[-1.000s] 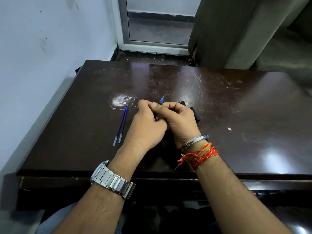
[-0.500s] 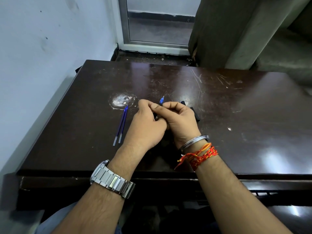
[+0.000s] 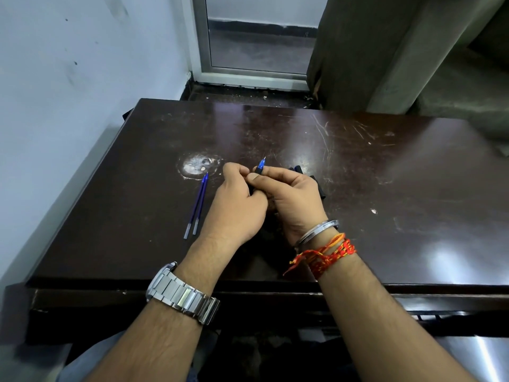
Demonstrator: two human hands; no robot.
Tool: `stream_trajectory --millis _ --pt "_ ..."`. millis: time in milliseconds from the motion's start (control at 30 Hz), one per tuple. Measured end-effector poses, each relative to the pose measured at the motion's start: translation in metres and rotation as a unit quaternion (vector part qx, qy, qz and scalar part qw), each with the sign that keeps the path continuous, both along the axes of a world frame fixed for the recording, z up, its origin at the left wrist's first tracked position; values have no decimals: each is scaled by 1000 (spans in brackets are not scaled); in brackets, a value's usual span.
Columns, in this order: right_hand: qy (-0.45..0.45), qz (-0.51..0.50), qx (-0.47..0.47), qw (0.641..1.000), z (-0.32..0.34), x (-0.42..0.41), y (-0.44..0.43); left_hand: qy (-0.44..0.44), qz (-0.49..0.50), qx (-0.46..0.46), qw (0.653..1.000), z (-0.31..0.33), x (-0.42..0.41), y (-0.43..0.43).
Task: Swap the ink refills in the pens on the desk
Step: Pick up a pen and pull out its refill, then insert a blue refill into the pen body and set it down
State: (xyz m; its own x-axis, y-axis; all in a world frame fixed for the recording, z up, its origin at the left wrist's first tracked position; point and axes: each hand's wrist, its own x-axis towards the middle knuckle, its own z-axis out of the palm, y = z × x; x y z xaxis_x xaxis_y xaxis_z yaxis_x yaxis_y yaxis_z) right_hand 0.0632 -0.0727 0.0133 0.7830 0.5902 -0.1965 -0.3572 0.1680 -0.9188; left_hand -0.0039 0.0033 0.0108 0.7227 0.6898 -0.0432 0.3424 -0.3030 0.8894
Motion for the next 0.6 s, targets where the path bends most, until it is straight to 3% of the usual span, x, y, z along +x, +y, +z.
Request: stream_trajectory --millis 267,400,433,500,600 --pt "-9 -31 -37 999 0 1 1 0 3 13 1000 1 1 -4" --pt "-80 -62 -78 992 1 10 -2 8 0 7 1000 2 -1 -1" --pt "-141 -100 -135 976 0 17 -6 13 2 -1 1000 2 -2 0" --pt "-270 -173 -265 909 -4 32 -15 19 6 -17 1000 2 -2 1" --pt "-340 -184 -374 843 -7 49 -30 27 0 -13 1000 1 0 0"
